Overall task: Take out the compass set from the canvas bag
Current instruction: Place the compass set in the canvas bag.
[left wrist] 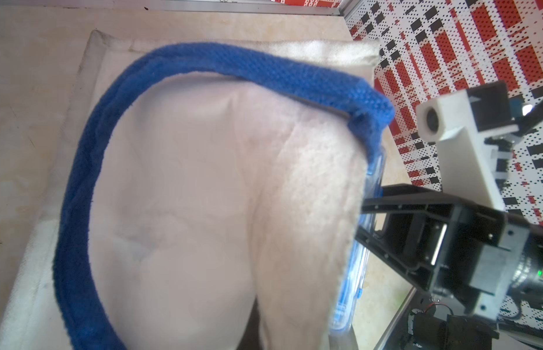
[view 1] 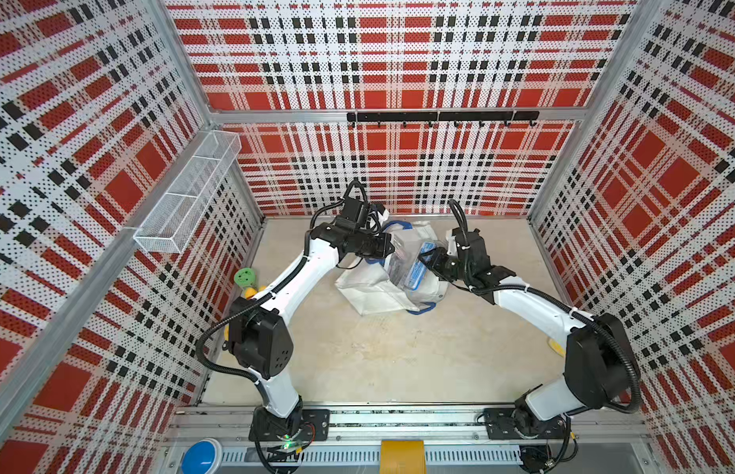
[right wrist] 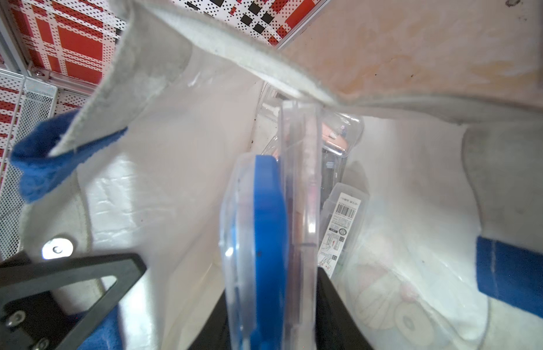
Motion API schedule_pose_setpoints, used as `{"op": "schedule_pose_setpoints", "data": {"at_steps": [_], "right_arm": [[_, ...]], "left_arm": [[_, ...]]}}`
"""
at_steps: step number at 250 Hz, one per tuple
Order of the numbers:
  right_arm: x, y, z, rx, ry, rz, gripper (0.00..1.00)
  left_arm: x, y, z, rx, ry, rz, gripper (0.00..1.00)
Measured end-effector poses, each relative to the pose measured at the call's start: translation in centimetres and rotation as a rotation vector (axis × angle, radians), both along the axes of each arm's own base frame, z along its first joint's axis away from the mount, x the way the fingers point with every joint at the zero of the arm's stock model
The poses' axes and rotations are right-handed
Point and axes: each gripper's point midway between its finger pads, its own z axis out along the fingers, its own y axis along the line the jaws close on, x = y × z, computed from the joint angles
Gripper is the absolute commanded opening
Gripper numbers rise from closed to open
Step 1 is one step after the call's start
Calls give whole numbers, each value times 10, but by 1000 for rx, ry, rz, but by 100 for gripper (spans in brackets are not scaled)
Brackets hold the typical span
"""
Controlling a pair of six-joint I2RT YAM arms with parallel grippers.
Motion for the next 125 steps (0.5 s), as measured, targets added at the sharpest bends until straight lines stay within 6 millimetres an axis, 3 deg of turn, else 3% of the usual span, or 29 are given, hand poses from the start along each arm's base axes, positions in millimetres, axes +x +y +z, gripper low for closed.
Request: {"op": "schedule_pose_setpoints", "data": {"at_steps": [28, 70, 98, 125], "right_arm": [[2, 6, -18, -34, 42, 22, 23], [-2, 5, -71, -111, 170, 28, 28], [-5, 0, -93, -152, 227, 13, 41], [-3, -2, -93, -163, 226, 2, 54]], "left_arm": [[0, 0, 0, -1, 1, -2, 0], [0, -1, 1, -3, 2, -1, 0], [-1, -1, 1, -3, 2, -2, 0], [-2, -1, 1, -1, 7, -5, 0]]}}
